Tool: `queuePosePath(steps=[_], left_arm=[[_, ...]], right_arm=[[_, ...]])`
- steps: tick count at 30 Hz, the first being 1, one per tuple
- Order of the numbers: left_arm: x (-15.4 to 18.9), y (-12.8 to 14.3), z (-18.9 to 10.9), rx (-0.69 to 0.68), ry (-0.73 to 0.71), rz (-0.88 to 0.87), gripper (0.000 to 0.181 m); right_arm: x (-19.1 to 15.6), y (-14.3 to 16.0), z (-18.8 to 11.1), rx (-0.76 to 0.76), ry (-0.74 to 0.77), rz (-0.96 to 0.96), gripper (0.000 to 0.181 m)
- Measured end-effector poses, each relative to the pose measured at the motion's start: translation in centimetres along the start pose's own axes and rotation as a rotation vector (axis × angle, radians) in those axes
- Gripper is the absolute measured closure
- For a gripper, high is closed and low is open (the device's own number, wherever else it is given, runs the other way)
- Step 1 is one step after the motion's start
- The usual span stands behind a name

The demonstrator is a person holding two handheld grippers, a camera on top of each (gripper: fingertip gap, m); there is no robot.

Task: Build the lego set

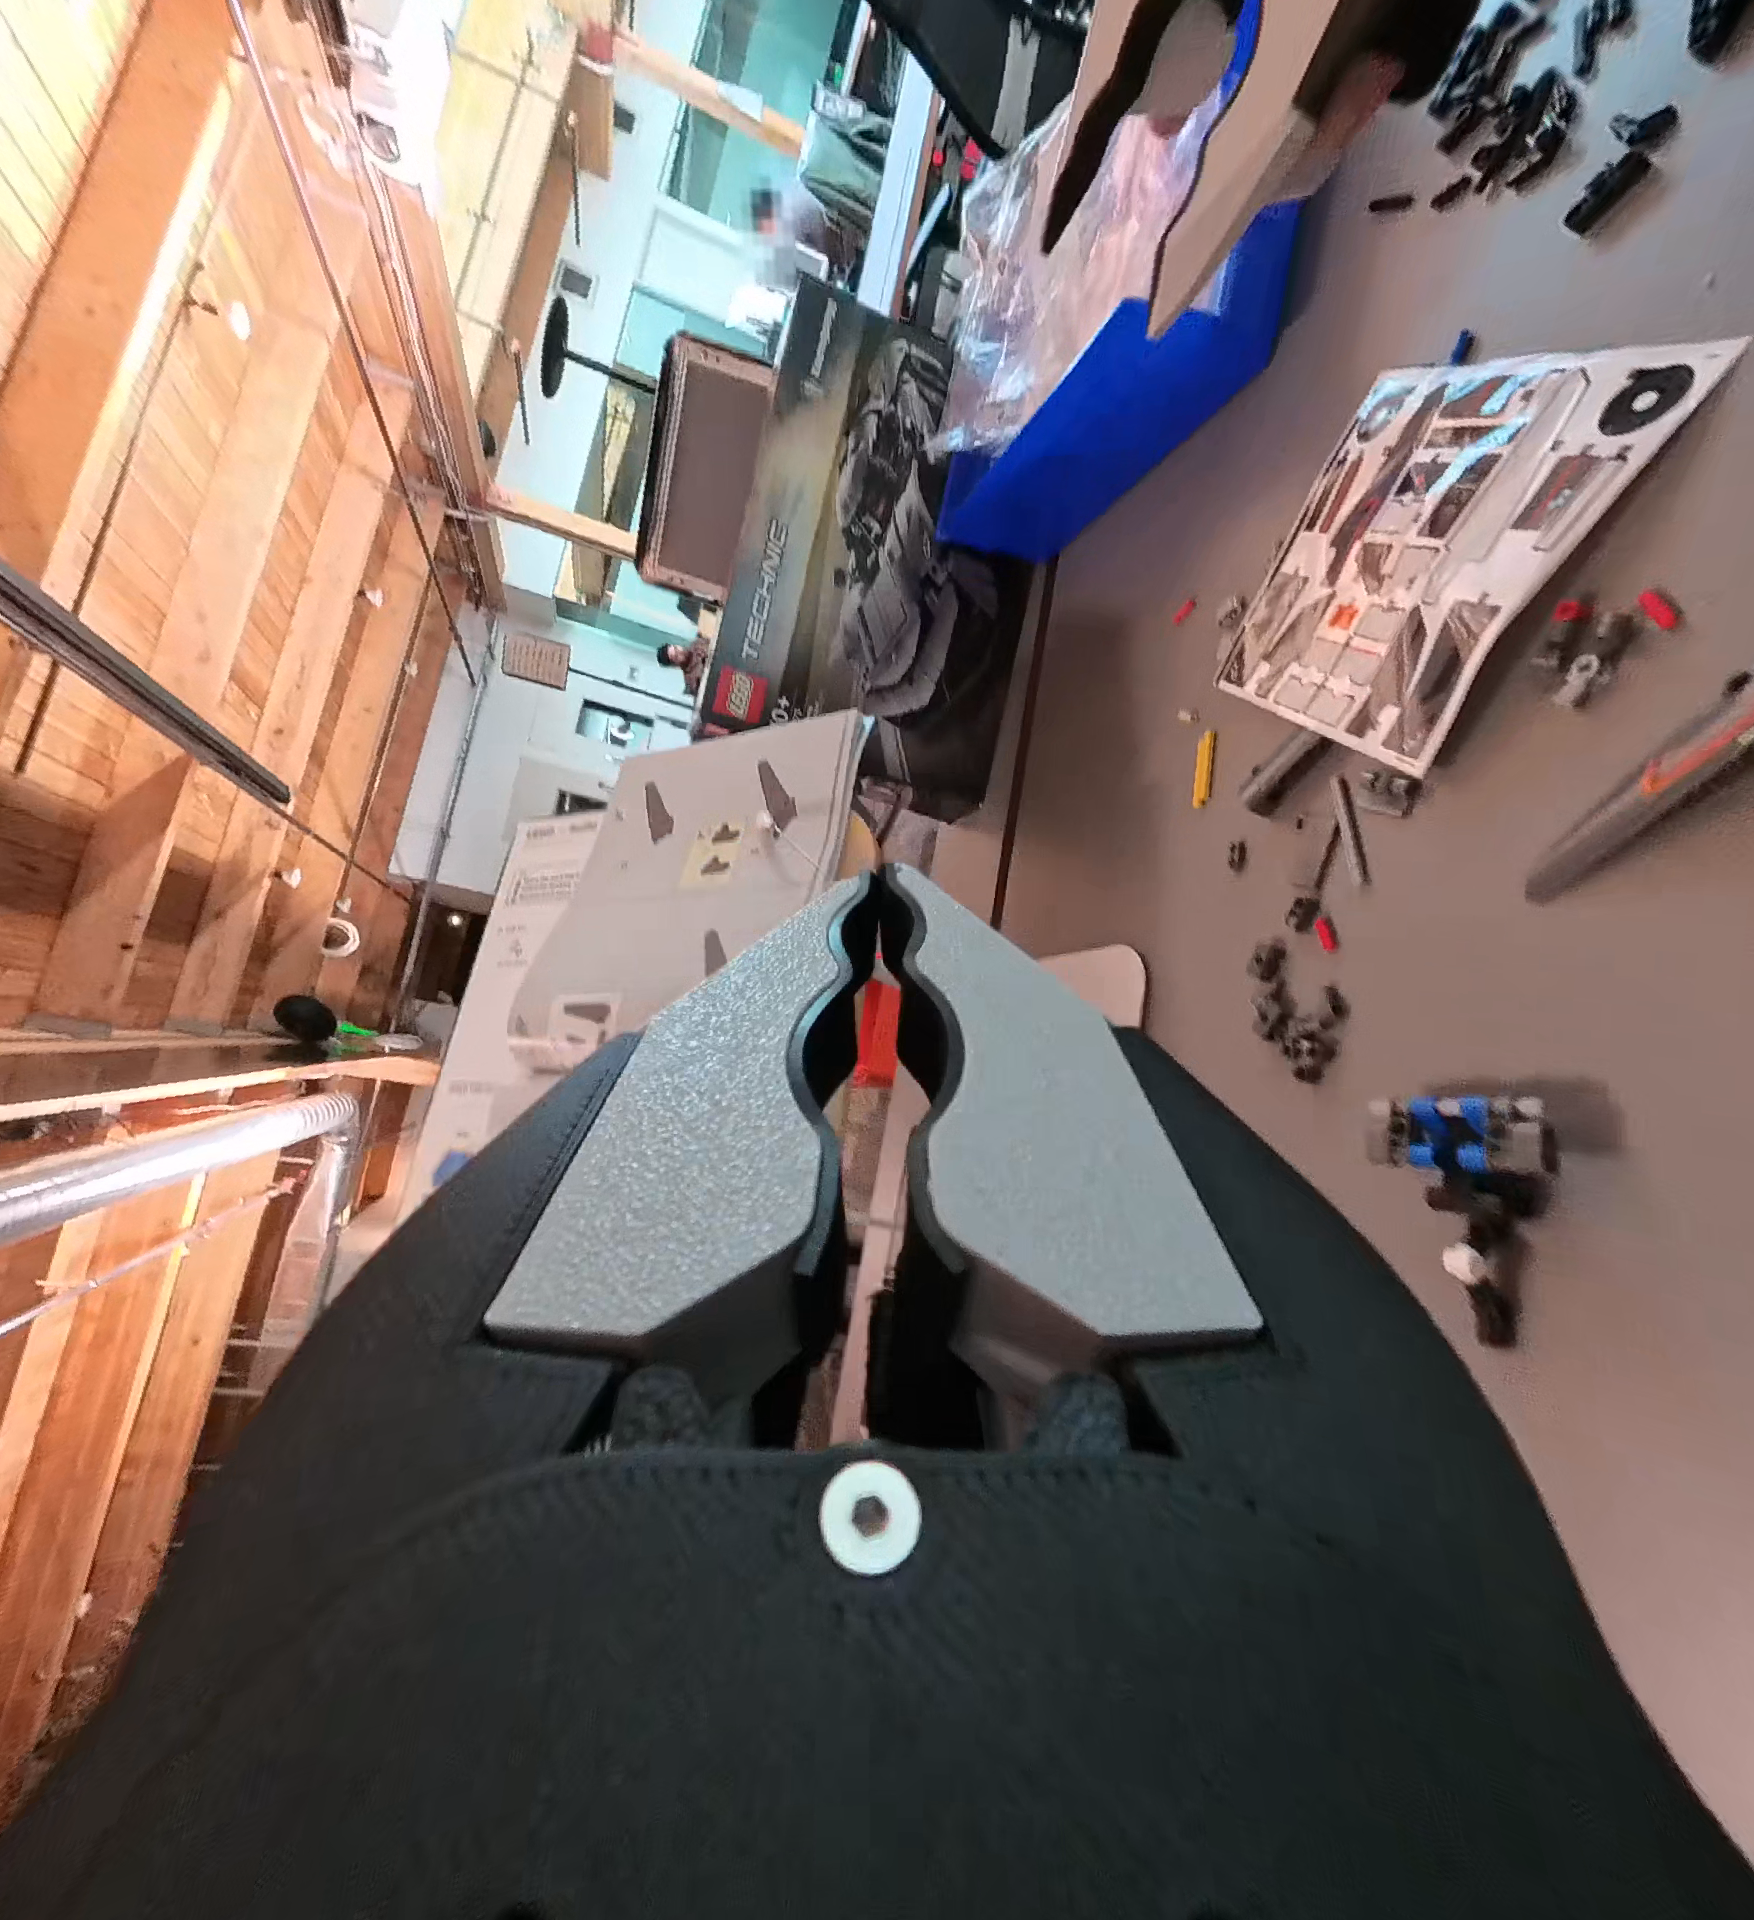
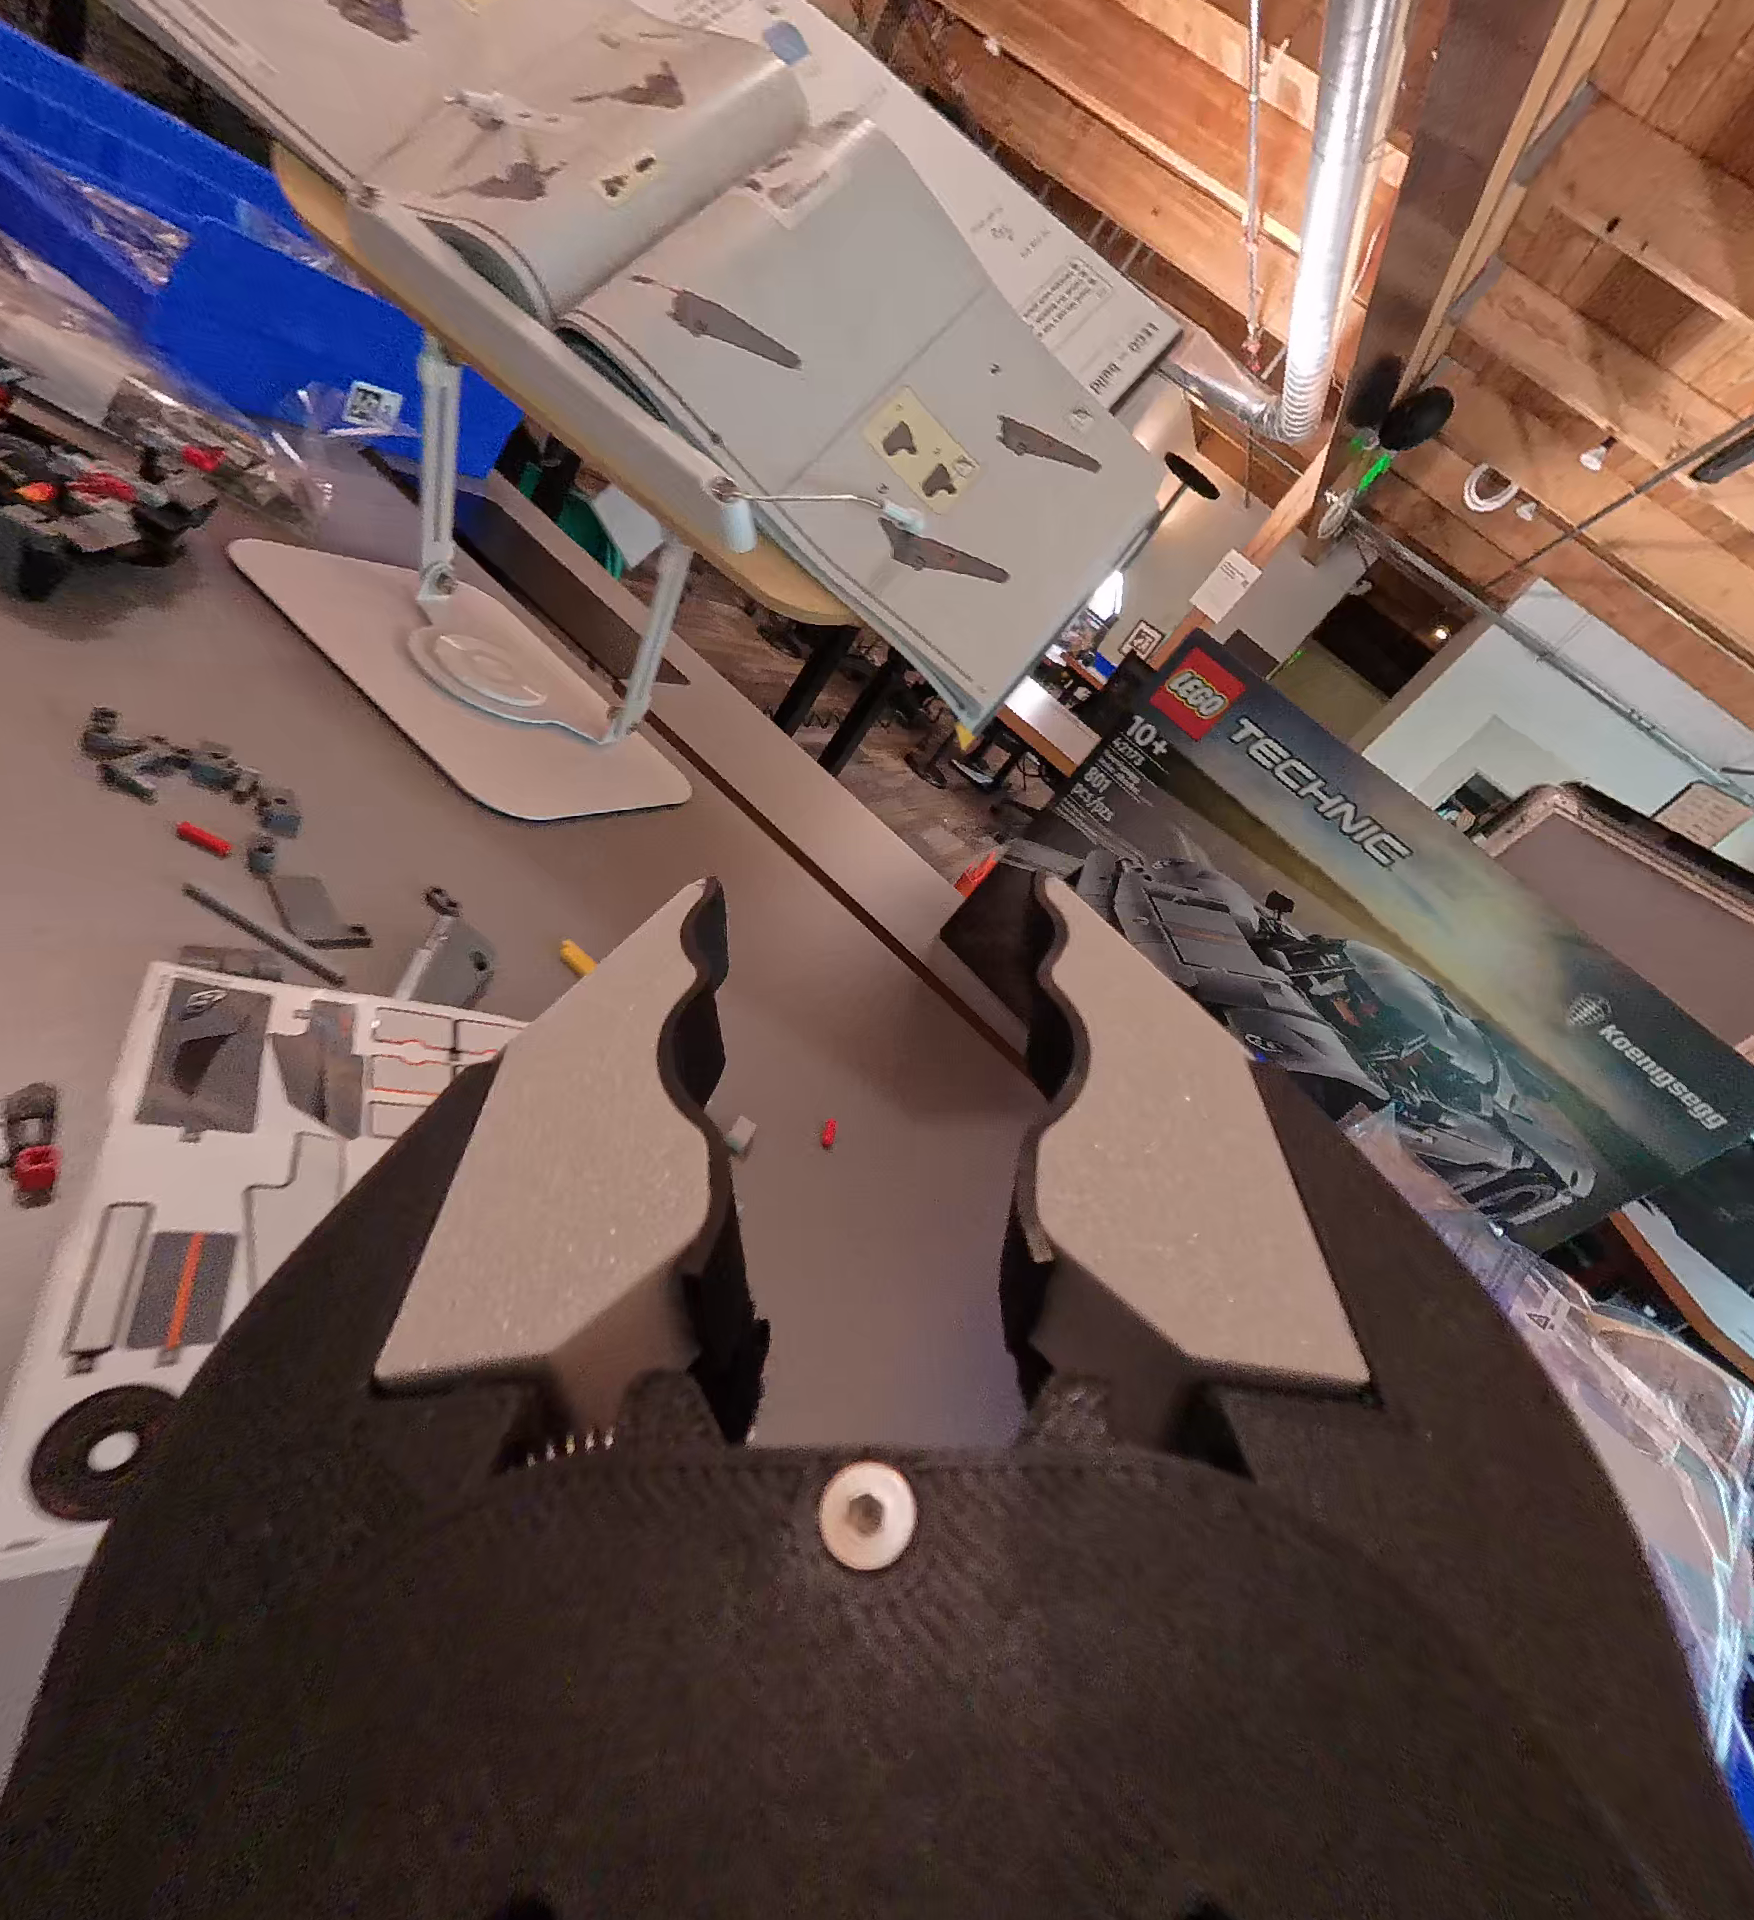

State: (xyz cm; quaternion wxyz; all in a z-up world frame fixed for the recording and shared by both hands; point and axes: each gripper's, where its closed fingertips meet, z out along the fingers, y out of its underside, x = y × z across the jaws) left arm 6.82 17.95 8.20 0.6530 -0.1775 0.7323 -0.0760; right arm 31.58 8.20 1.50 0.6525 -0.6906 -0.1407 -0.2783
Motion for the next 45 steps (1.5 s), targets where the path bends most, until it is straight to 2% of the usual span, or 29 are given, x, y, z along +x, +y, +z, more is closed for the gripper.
queuePosePath(steps=[6, 11, 17, 22, 29, 34, 36, 38, 42, 45], left_arm=[[1.8, 1.0, -2.3, -0.005, 0.006, -0.031, 0.181], [4.2, 0.8, -1.9, 0.009, 0.033, -0.01, 0.181], [6.8, -0.9, -1.7, 0.08, 0.067, -0.003, 0.181], [10.1, -2.9, -0.9, 0.14, 0.123, 0.034, 0.181], [14.3, -6.2, 0.8, 0.257, 0.197, 0.082, 0.181], [16.1, -8.8, 2.3, 0.303, 0.079, 0.287, 0.181], [16.3, -9.6, 2.8, 0.308, 0.016, 0.388, 0.181], [16.7, -10.2, 3.3, 0.317, -0.016, 0.452, 0.181], [17.3, -11.0, 4.2, 0.335, -0.047, 0.505, 0.181], [17.3, -11.5, 4.6, 0.349, -0.062, 0.522, 0.181]], right_arm=[[-3.4, -2.6, -2.0, 0.002, -0.077, -0.029, 0.128], [-7.5, -5.0, -3.2, -0.011, -0.211, -0.03, 0.135], [-11.1, -6.9, -5.5, 0.005, -0.292, -0.044, 0.143], [-11.9, -6.9, -7.7, -0.015, -0.299, -0.04, 0.144], [-14.3, -4.6, -10.4, -0.076, -0.38, -0.005, 0.149], [-16.9, -4.4, -11.2, -0.065, -0.388, -0.065, 0.157], [-17.6, -4.3, -11.0, -0.092, -0.389, -0.005, 0.161], [-18.0, -4.7, -10.8, -0.087, -0.412, 0.143, 0.164], [-17.4, -5.4, -10.5, -0.023, -0.47, 0.519, 0.167], [-17.2, -5.2, -10.4, 0.005, -0.528, 0.675, 0.164]])
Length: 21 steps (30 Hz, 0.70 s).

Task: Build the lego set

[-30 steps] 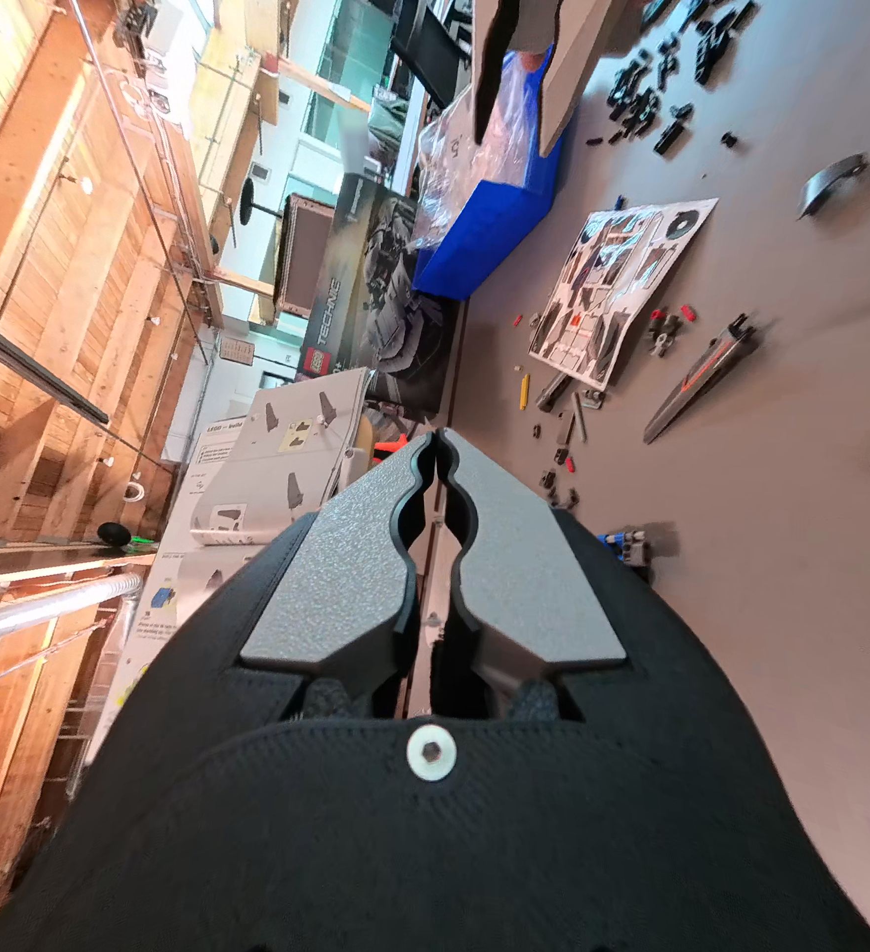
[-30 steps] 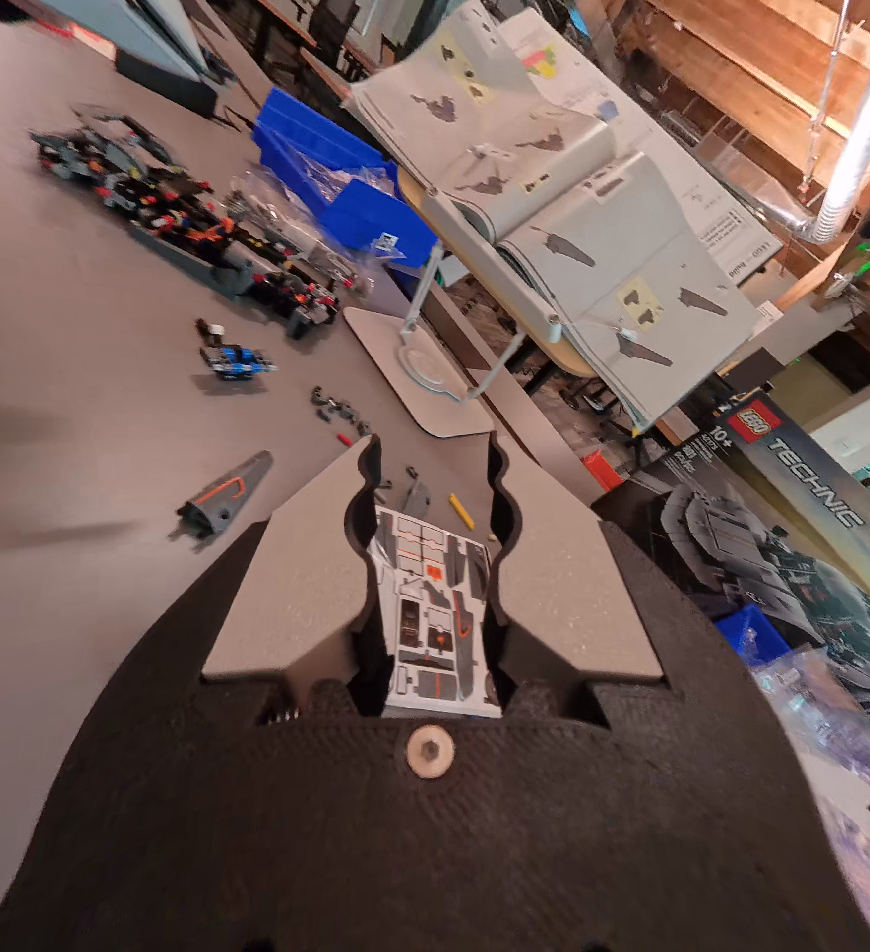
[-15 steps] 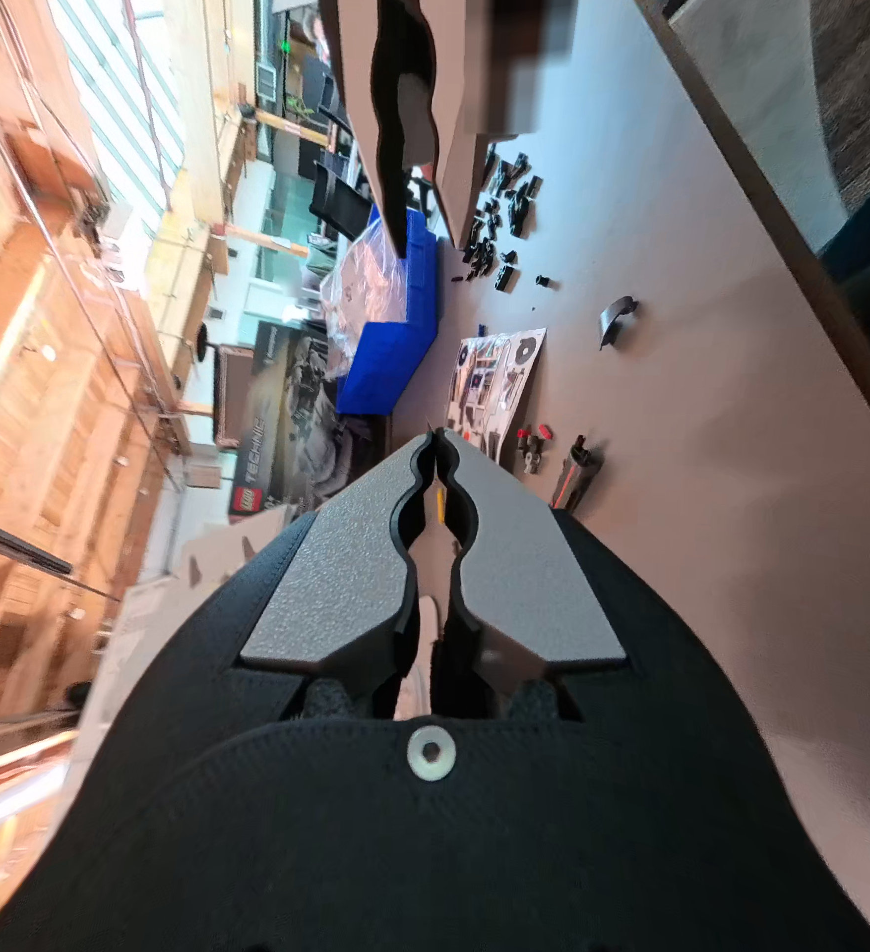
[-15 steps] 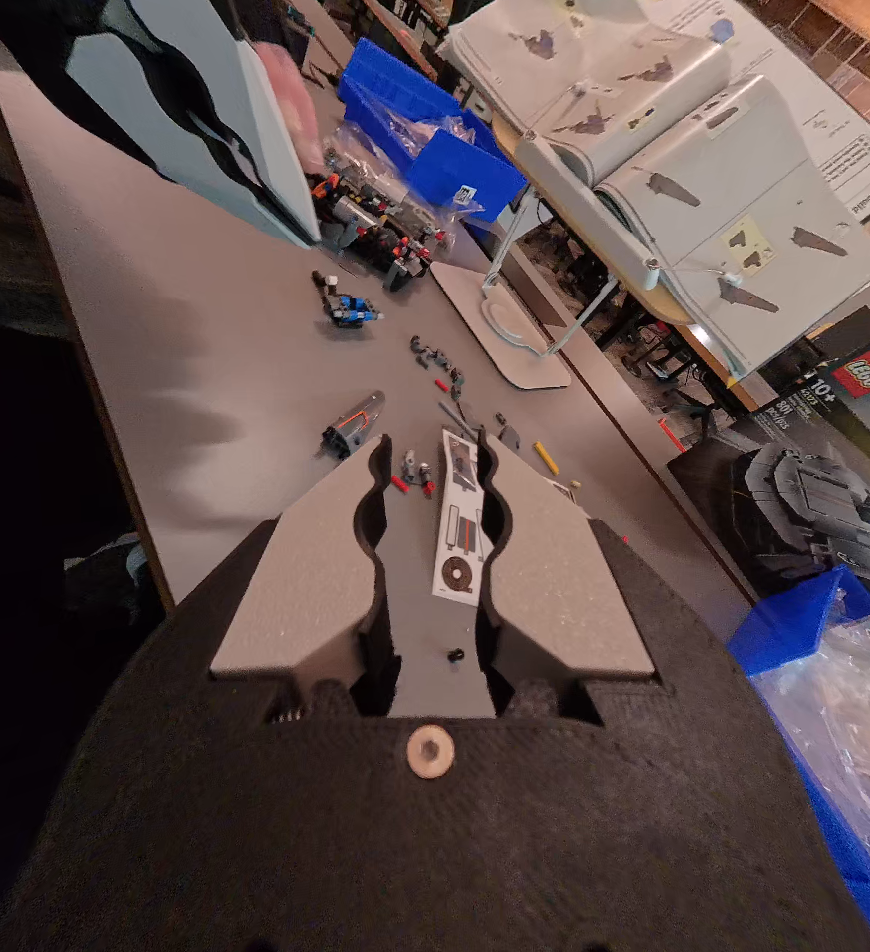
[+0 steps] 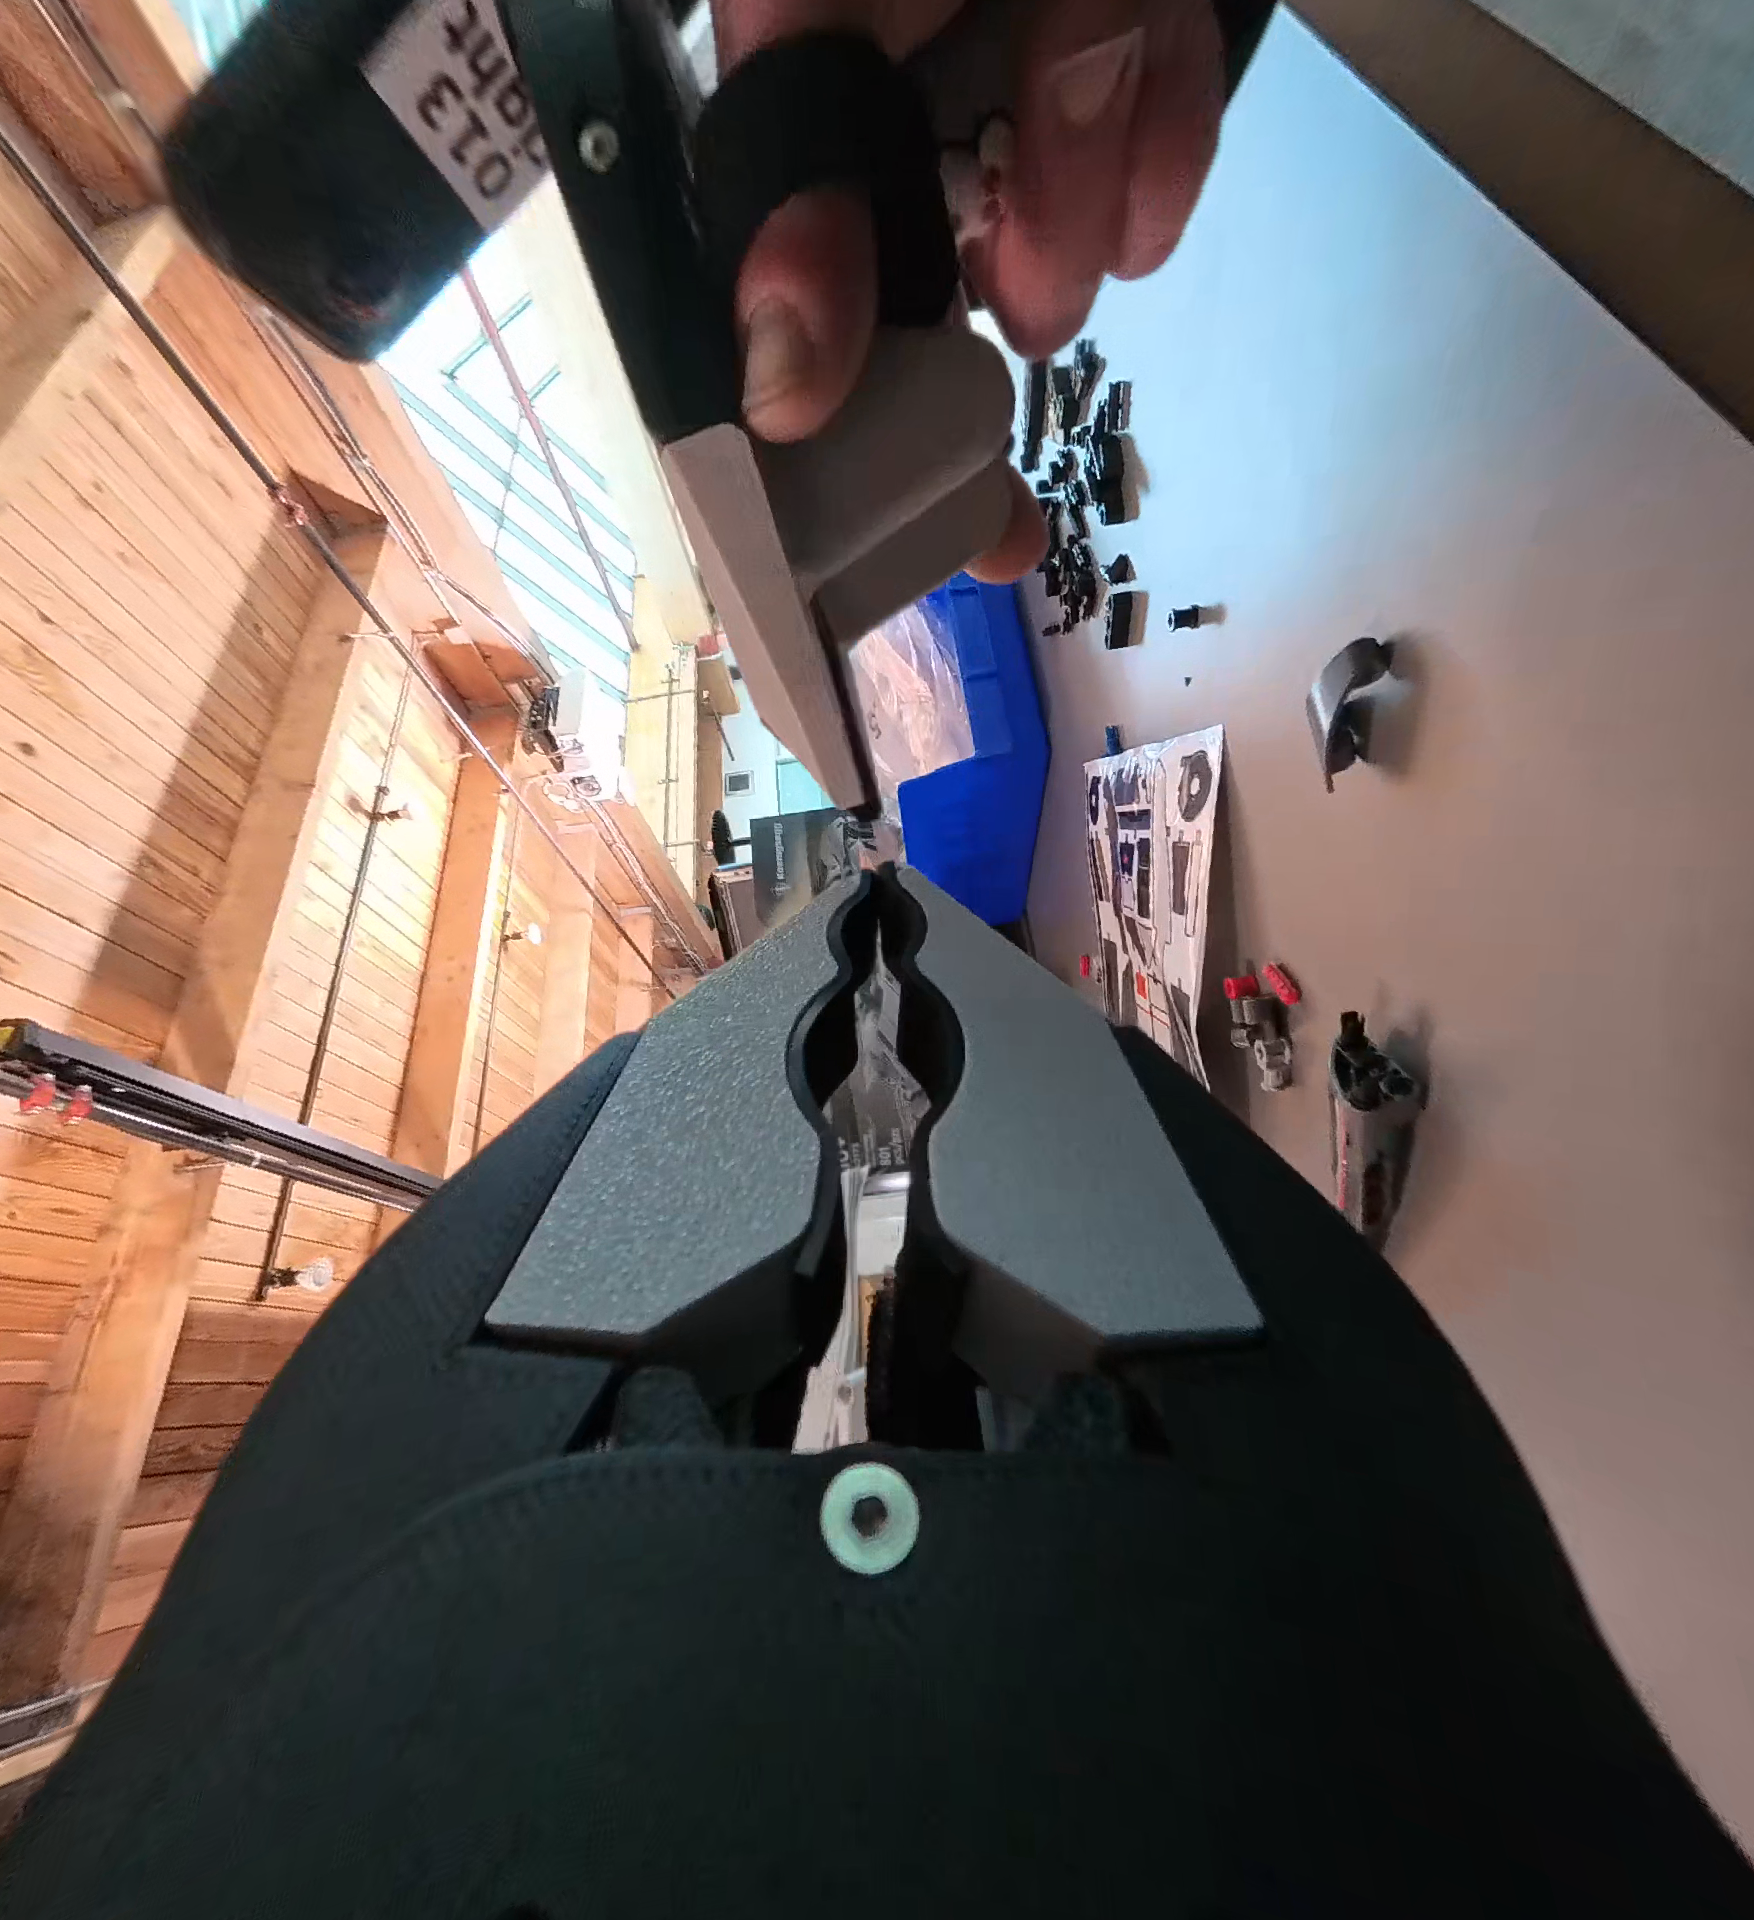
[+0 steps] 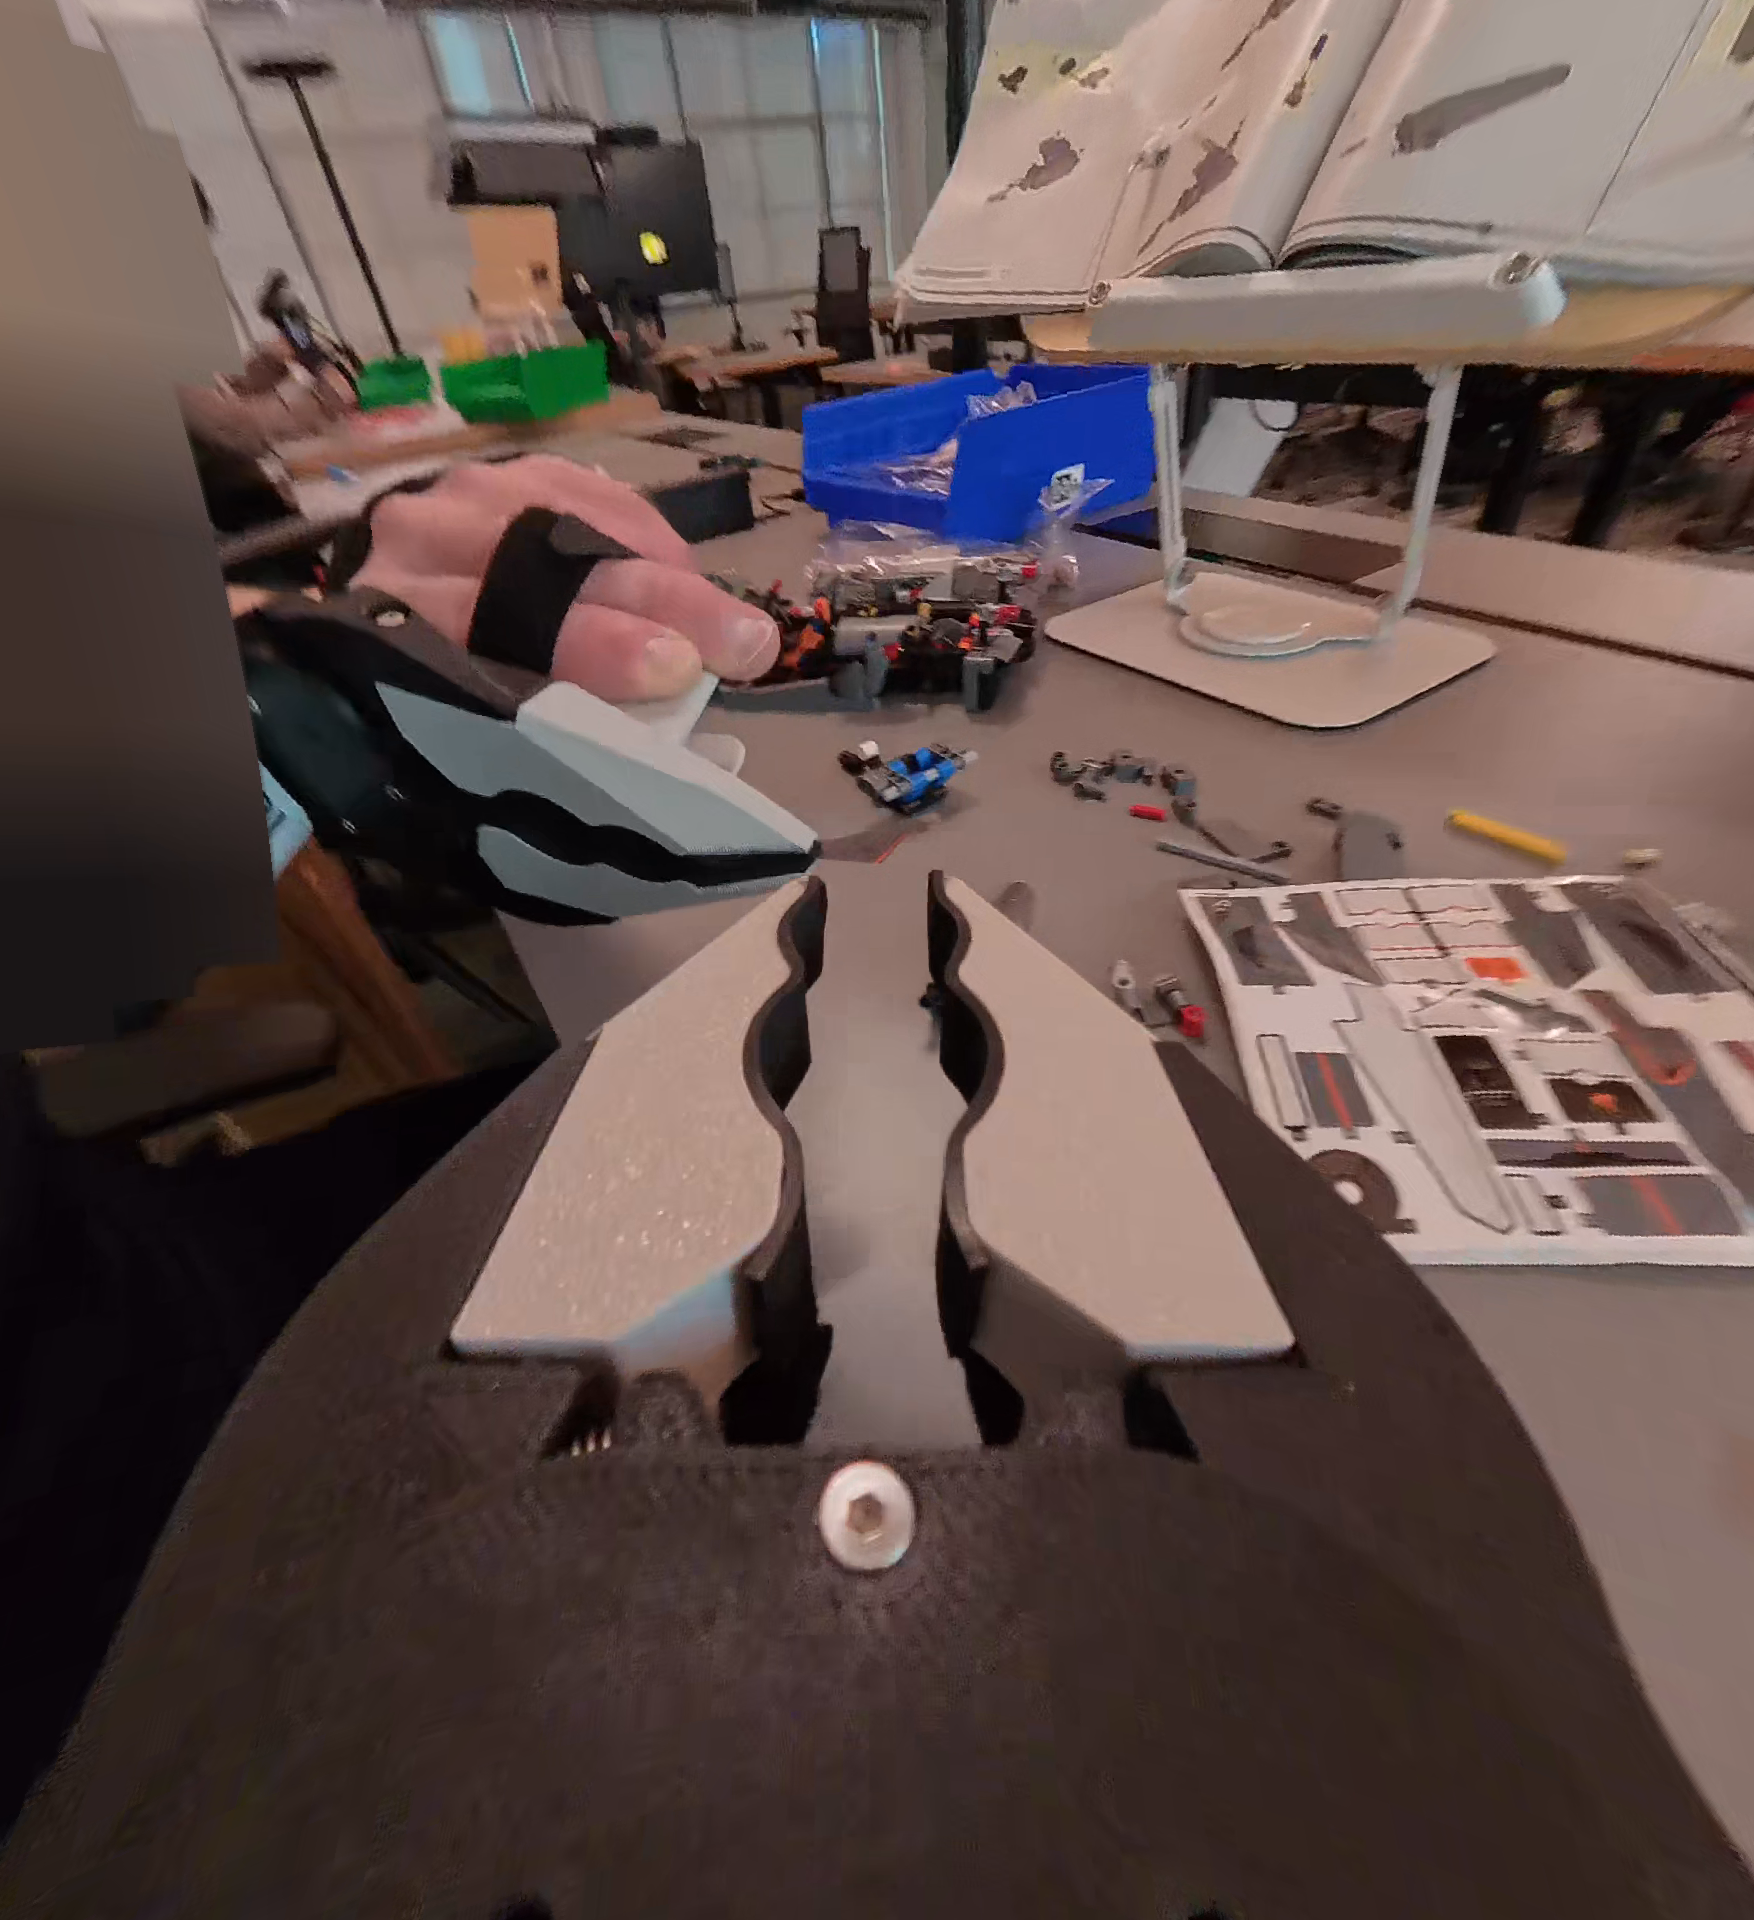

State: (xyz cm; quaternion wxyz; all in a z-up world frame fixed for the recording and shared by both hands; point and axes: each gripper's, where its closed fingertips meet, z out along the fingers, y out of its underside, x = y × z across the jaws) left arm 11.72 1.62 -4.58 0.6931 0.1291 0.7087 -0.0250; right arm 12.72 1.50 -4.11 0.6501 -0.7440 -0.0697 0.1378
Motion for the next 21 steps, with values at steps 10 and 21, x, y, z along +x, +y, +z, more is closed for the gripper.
queuePosePath(steps=[10, 21], left_arm=[[1.6, 1.1, 1.3, -0.013, 0.084, -0.085, 0.181], [3.9, 1.7, 2.1, -0.004, 0.147, -0.103, 0.181]], right_arm=[[2.8, 2.8, -1.7, -0.124, 0.005, 0.016, 0.159], [3.1, 9.8, -1.5, -0.502, 0.066, -0.079, 0.169]])
